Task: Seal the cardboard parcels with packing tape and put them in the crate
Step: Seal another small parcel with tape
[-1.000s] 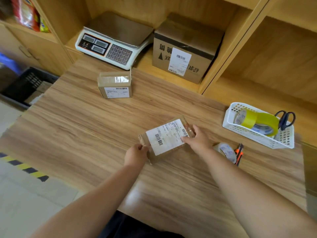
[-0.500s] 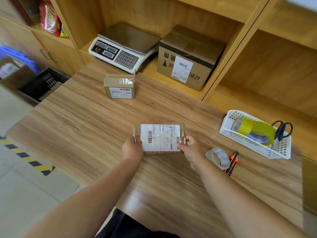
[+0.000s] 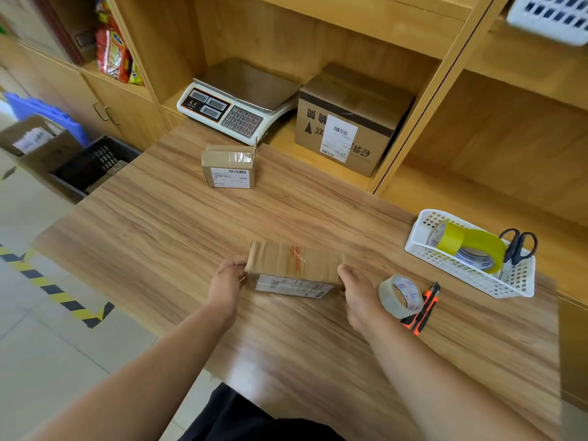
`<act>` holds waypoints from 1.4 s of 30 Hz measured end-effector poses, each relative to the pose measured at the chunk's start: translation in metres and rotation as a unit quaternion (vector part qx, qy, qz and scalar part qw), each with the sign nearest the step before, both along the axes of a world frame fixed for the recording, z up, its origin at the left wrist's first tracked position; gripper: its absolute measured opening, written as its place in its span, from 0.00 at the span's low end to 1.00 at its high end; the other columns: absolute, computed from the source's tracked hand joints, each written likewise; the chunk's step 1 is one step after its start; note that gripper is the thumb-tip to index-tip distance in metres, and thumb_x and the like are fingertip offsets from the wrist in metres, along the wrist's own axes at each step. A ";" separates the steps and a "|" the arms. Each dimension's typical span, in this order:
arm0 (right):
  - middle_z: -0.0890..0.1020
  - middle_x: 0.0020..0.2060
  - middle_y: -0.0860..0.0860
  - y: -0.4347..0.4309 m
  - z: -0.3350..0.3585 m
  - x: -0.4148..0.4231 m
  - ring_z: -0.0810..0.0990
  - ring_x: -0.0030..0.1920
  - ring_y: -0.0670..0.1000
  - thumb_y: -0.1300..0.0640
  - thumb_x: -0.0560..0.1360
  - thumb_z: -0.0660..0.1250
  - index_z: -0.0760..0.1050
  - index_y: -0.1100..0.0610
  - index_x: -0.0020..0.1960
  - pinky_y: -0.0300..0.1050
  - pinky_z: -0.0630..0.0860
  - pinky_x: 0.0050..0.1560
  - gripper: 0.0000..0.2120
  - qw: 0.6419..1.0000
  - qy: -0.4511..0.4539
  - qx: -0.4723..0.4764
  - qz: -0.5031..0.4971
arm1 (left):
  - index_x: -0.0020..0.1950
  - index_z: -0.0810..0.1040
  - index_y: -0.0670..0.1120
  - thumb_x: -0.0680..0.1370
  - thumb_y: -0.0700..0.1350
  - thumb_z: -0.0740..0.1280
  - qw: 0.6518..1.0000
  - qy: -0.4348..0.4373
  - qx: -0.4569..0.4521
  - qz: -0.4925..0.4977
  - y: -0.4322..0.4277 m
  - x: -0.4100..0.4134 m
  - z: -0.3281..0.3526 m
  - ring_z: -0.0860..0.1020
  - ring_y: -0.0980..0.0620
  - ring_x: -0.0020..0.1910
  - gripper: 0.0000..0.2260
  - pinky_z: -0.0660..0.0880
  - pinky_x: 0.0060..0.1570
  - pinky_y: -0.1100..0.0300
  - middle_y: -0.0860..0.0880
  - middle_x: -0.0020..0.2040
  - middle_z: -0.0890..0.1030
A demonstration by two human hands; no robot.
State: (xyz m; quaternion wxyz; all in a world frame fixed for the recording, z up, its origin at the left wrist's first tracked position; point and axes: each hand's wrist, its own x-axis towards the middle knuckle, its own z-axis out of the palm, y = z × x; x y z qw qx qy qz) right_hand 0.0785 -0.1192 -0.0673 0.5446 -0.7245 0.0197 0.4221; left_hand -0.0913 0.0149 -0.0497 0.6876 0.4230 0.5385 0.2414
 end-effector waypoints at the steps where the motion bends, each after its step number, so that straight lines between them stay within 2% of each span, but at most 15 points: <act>1: 0.71 0.67 0.51 0.000 0.000 -0.001 0.69 0.66 0.51 0.51 0.79 0.63 0.70 0.55 0.67 0.51 0.64 0.70 0.17 1.000 -0.019 -0.008 0.018 | 0.44 0.73 0.45 0.79 0.37 0.57 1.000 -0.003 -0.012 -0.005 0.001 -0.001 0.000 0.74 0.51 0.43 0.08 0.71 0.46 0.60 0.47 0.43 0.76; 3: 0.71 0.68 0.50 0.001 0.003 -0.002 0.69 0.66 0.49 0.53 0.80 0.62 0.65 0.55 0.73 0.45 0.65 0.67 0.22 0.998 -0.039 -0.011 0.052 | 0.53 0.73 0.46 0.81 0.48 0.61 0.999 0.021 -0.014 -0.046 0.004 -0.005 -0.006 0.75 0.52 0.46 0.06 0.72 0.51 0.57 0.48 0.48 0.76; 6: 0.73 0.66 0.49 0.003 0.005 -0.006 0.70 0.62 0.45 0.57 0.81 0.60 0.66 0.56 0.72 0.39 0.65 0.62 0.20 0.994 -0.073 -0.008 0.079 | 0.71 0.67 0.50 0.79 0.51 0.65 0.993 0.063 0.011 -0.103 0.009 -0.008 -0.018 0.75 0.50 0.58 0.21 0.71 0.63 0.52 0.50 0.59 0.75; 9: 0.74 0.66 0.49 0.005 0.005 -0.007 0.71 0.65 0.47 0.57 0.82 0.58 0.68 0.56 0.72 0.40 0.66 0.62 0.19 0.992 -0.091 -0.024 0.085 | 0.60 0.74 0.50 0.82 0.46 0.60 0.985 0.083 0.033 -0.146 0.008 -0.002 -0.015 0.77 0.52 0.52 0.08 0.73 0.50 0.61 0.51 0.52 0.79; 12: 0.74 0.66 0.50 0.011 0.006 -0.006 0.71 0.65 0.50 0.58 0.82 0.57 0.67 0.57 0.72 0.41 0.66 0.60 0.19 0.990 -0.096 -0.048 0.096 | 0.53 0.76 0.48 0.82 0.45 0.59 0.982 0.102 0.050 -0.151 0.011 0.003 -0.010 0.77 0.51 0.47 0.07 0.72 0.43 0.62 0.48 0.47 0.80; 15: 0.75 0.65 0.53 0.015 0.006 -0.005 0.73 0.64 0.52 0.63 0.80 0.59 0.67 0.58 0.71 0.41 0.69 0.59 0.20 0.992 -0.089 -0.052 0.075 | 0.56 0.76 0.44 0.81 0.42 0.61 0.984 0.091 0.052 -0.142 0.019 0.001 -0.016 0.78 0.49 0.49 0.07 0.74 0.47 0.59 0.47 0.49 0.80; 18: 0.75 0.65 0.54 0.015 0.007 -0.002 0.73 0.64 0.51 0.72 0.76 0.59 0.63 0.56 0.73 0.43 0.71 0.60 0.28 0.994 -0.084 -0.039 0.058 | 0.66 0.71 0.44 0.79 0.35 0.63 0.988 0.060 0.065 -0.127 0.024 0.003 -0.015 0.77 0.48 0.55 0.16 0.74 0.55 0.55 0.46 0.56 0.79; 21: 0.74 0.66 0.52 0.013 0.006 -0.004 0.73 0.66 0.50 0.77 0.73 0.57 0.62 0.55 0.75 0.43 0.71 0.61 0.34 0.994 -0.083 -0.043 0.055 | 0.69 0.67 0.47 0.76 0.28 0.62 0.987 0.024 0.092 -0.131 0.025 0.004 -0.008 0.75 0.54 0.55 0.24 0.74 0.52 0.64 0.49 0.57 0.77; 24: 0.69 0.70 0.50 0.012 0.001 -0.012 0.69 0.69 0.48 0.77 0.72 0.57 0.61 0.52 0.75 0.43 0.69 0.66 0.36 0.990 -0.101 -0.064 0.072 | 0.69 0.69 0.51 0.73 0.27 0.63 0.969 0.068 0.158 -0.179 0.029 -0.002 -0.018 0.74 0.55 0.59 0.29 0.70 0.53 0.69 0.54 0.58 0.77; 26: 0.68 0.71 0.49 0.013 0.000 -0.018 0.70 0.66 0.46 0.75 0.72 0.58 0.61 0.53 0.75 0.35 0.71 0.56 0.35 0.988 -0.115 -0.071 0.081 | 0.69 0.70 0.53 0.71 0.26 0.62 0.956 0.111 0.181 -0.205 0.030 -0.006 -0.023 0.74 0.54 0.59 0.31 0.69 0.50 0.72 0.53 0.58 0.76; 28: 0.69 0.71 0.48 0.014 -0.001 -0.022 0.71 0.62 0.43 0.74 0.72 0.59 0.61 0.53 0.75 0.30 0.70 0.50 0.34 0.984 -0.134 -0.078 0.090 | 0.71 0.68 0.52 0.71 0.28 0.63 0.942 0.147 0.198 -0.228 0.028 -0.007 -0.025 0.71 0.52 0.60 0.31 0.69 0.57 0.66 0.49 0.62 0.72; 32: 0.67 0.72 0.51 0.015 -0.004 -0.030 0.69 0.69 0.50 0.67 0.75 0.61 0.58 0.54 0.76 0.38 0.68 0.61 0.32 0.957 -0.203 -0.131 0.158 | 0.74 0.63 0.48 0.72 0.36 0.68 0.896 0.209 0.264 -0.290 0.021 -0.006 -0.031 0.62 0.47 0.70 0.32 0.60 0.71 0.56 0.44 0.71 0.61; 35: 0.50 0.78 0.52 0.017 -0.005 -0.039 0.49 0.77 0.50 0.65 0.76 0.60 0.46 0.56 0.78 0.43 0.52 0.75 0.36 0.863 -0.351 -0.225 0.284 | 0.76 0.60 0.49 0.74 0.44 0.68 0.798 0.250 0.400 -0.375 0.019 0.000 -0.031 0.49 0.46 0.77 0.32 0.47 0.75 0.55 0.46 0.77 0.54; 38: 0.36 0.76 0.53 0.029 -0.006 -0.051 0.32 0.74 0.50 0.69 0.77 0.54 0.36 0.58 0.77 0.45 0.36 0.75 0.37 0.738 -0.493 -0.209 0.409 | 0.78 0.47 0.49 0.80 0.46 0.58 0.671 0.260 0.503 -0.478 0.015 0.010 -0.036 0.35 0.55 0.74 0.30 0.31 0.71 0.61 0.54 0.77 0.43; 42: 0.37 0.76 0.52 0.043 -0.009 -0.056 0.34 0.76 0.50 0.60 0.81 0.52 0.37 0.59 0.77 0.40 0.29 0.69 0.32 0.699 -0.473 -0.224 0.487 | 0.77 0.39 0.47 0.82 0.49 0.55 0.608 0.292 0.517 -0.527 0.013 0.015 -0.043 0.32 0.57 0.71 0.31 0.29 0.70 0.62 0.51 0.78 0.42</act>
